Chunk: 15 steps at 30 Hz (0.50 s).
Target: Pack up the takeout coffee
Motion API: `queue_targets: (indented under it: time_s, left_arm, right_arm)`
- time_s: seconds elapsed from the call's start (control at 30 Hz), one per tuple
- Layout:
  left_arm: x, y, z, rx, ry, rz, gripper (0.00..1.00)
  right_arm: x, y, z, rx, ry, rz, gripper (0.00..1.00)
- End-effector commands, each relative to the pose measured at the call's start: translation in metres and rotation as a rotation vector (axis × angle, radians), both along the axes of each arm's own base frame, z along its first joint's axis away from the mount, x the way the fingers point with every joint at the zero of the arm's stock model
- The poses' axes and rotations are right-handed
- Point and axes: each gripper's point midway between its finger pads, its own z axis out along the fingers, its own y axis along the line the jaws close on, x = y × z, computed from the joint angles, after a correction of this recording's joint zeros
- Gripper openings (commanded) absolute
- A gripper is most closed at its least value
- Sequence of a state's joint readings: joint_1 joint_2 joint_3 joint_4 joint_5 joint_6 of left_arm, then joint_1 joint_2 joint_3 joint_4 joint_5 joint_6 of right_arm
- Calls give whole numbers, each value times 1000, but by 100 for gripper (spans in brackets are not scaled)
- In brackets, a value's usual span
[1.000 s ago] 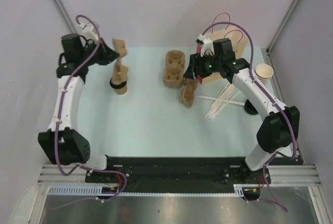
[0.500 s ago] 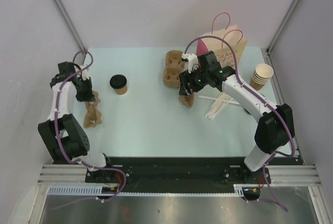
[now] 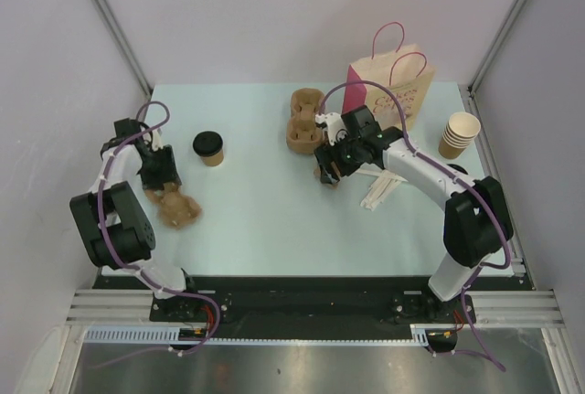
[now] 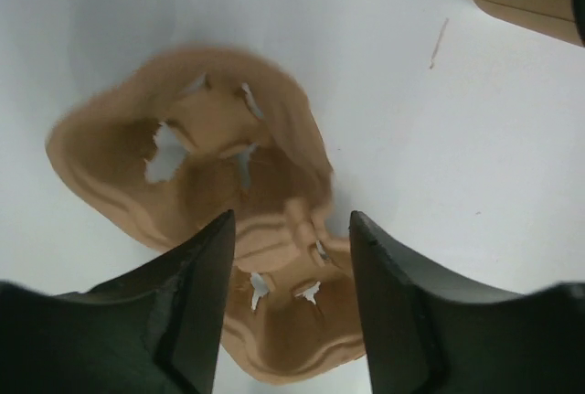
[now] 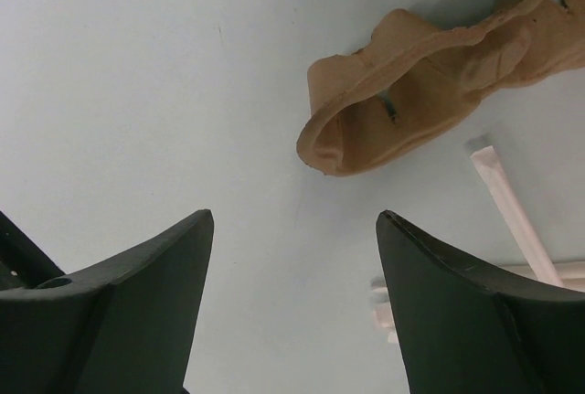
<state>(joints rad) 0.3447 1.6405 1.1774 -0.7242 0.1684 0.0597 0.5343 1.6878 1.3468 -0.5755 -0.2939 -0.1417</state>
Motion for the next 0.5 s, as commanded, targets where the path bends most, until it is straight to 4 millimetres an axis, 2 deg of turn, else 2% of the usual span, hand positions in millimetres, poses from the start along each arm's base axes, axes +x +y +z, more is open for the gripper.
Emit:
queue_targets:
  time_s: [0.0,0.1,0.23,0.33,0.47]
  left_arm:
    - [7,-8,27,-27,-85,-16,65]
    - [8,-9,53,-11,-147,-32,74]
    - [10,-13,89,3,-225,-62,80]
    - [15,-23,115,-2,-299,-102,83]
    - [21,-41,135,-15,-368,-146,85]
  right_arm:
    - [8,-3,9,-4,-71,9,78]
    - [9,-4,5,-10,-74,8,78]
    - [11,-4,-1,-17,-72,2,78]
    - [13,-1,-4,-11,-71,2,76]
    - [15,6,-10,7,-65,10,75]
